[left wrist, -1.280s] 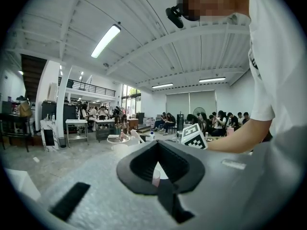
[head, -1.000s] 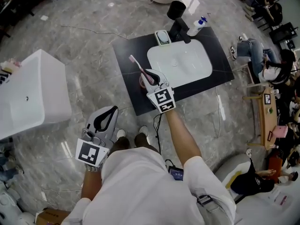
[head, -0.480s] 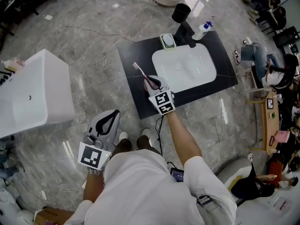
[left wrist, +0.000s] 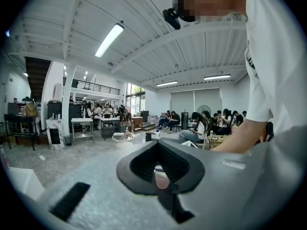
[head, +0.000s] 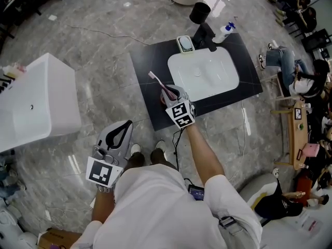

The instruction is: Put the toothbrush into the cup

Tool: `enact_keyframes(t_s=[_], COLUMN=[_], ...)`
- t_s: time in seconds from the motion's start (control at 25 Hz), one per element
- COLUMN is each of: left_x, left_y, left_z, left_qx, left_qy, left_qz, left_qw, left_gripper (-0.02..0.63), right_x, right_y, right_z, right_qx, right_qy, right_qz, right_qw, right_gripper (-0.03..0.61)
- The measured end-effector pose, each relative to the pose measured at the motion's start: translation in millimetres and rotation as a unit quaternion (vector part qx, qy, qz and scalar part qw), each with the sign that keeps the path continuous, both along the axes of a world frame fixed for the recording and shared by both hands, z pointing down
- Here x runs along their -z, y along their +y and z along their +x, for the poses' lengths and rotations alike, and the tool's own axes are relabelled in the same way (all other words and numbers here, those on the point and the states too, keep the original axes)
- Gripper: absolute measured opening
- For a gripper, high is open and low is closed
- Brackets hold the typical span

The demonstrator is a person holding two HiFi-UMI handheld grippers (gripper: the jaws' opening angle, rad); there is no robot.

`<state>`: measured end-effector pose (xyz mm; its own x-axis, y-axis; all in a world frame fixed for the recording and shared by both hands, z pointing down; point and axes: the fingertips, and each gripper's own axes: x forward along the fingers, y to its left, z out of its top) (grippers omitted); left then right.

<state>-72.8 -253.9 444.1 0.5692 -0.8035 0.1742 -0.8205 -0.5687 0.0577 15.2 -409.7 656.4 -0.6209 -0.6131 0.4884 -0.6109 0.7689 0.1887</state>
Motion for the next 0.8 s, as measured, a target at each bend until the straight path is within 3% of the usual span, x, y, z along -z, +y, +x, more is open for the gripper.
enact_keyframes(t_s=[0.8], left_x=[1], left_y=[-1], left_z=[2], left_qx=[-0.013], left_qy=[0.002], left_qz=[0.004], left_qw=[0.9999], left_gripper=[-0.002], right_x=[-10], right_y=[18], right_z=[11], right_qx=[-0.010], right_qy=[0.022], right_qz=[-0.026], right_qw=[0.999], right_gripper=[0.052])
